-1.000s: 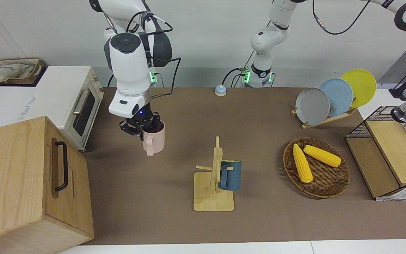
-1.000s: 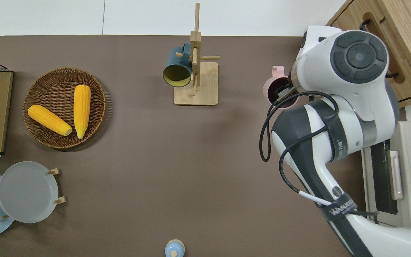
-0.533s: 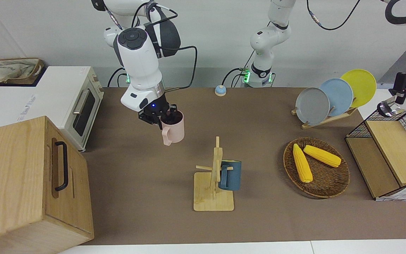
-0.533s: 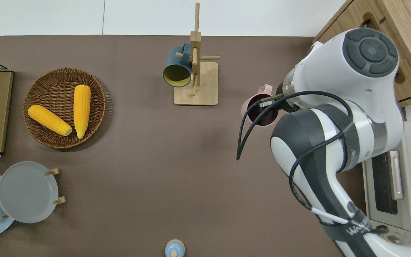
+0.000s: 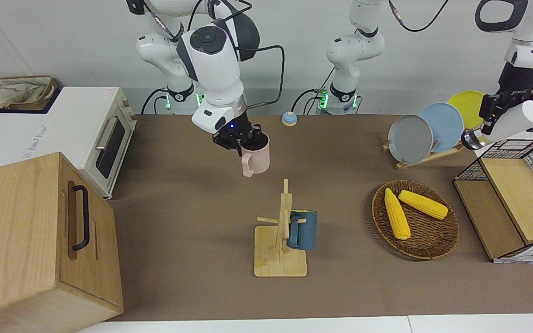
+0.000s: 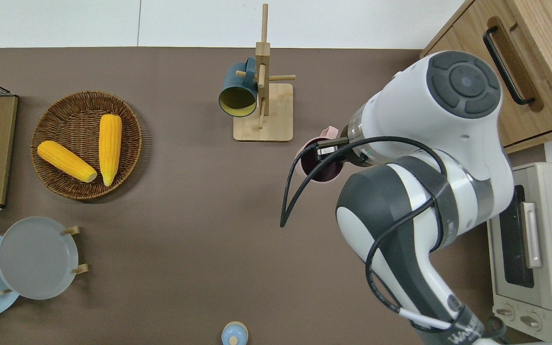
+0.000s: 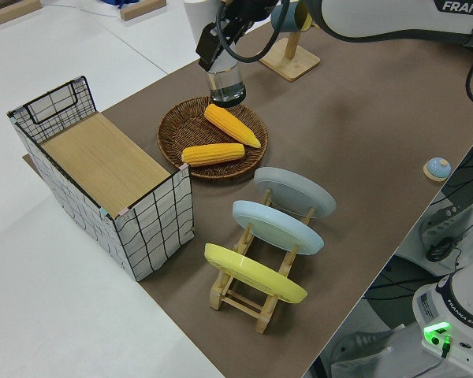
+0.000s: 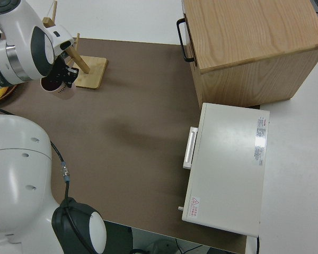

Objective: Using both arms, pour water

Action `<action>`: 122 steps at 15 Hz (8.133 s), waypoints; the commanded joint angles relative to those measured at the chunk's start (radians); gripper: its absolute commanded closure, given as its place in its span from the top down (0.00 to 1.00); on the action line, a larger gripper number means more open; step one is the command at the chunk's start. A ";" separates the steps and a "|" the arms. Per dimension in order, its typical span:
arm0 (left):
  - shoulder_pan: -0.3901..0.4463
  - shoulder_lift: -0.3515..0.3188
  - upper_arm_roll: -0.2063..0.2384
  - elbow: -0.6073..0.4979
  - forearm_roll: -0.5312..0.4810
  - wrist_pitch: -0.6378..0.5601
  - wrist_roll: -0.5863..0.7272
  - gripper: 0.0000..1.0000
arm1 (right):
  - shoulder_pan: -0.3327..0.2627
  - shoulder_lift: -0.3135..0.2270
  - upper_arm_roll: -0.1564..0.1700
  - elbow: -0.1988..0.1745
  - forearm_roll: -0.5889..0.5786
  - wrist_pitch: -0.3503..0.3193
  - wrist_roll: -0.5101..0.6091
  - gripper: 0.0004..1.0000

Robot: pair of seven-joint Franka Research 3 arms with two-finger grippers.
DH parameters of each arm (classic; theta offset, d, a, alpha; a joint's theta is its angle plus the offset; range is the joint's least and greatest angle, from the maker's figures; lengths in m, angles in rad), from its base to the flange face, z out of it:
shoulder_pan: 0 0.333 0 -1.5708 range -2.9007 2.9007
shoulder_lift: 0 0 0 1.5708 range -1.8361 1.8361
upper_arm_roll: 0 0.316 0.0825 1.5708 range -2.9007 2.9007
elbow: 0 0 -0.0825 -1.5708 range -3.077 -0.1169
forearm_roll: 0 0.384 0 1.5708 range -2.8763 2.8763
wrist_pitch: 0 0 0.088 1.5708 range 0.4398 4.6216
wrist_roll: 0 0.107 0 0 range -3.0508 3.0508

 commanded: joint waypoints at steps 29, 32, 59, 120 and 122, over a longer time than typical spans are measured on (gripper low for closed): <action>-0.467 -0.451 0.109 -0.596 0.217 0.146 -0.346 0.00 | 0.266 0.356 0.085 -0.009 0.008 0.523 0.760 0.00; -0.469 -0.450 0.108 -0.610 0.217 0.149 -0.342 0.00 | 0.287 0.396 0.083 -0.007 0.007 0.592 0.782 0.00; -0.506 -0.453 0.100 -0.706 0.214 0.209 -0.333 0.00 | 0.258 0.333 0.003 0.161 -0.016 0.212 0.474 0.98; -0.642 0.079 0.083 -0.325 0.065 -0.285 -0.150 0.00 | 0.036 -0.155 -0.468 0.071 -0.050 -0.328 -0.476 0.98; -0.642 0.082 0.083 -0.303 0.065 -0.331 -0.150 0.00 | 0.037 -0.153 -0.468 0.071 -0.050 -0.328 -0.476 0.98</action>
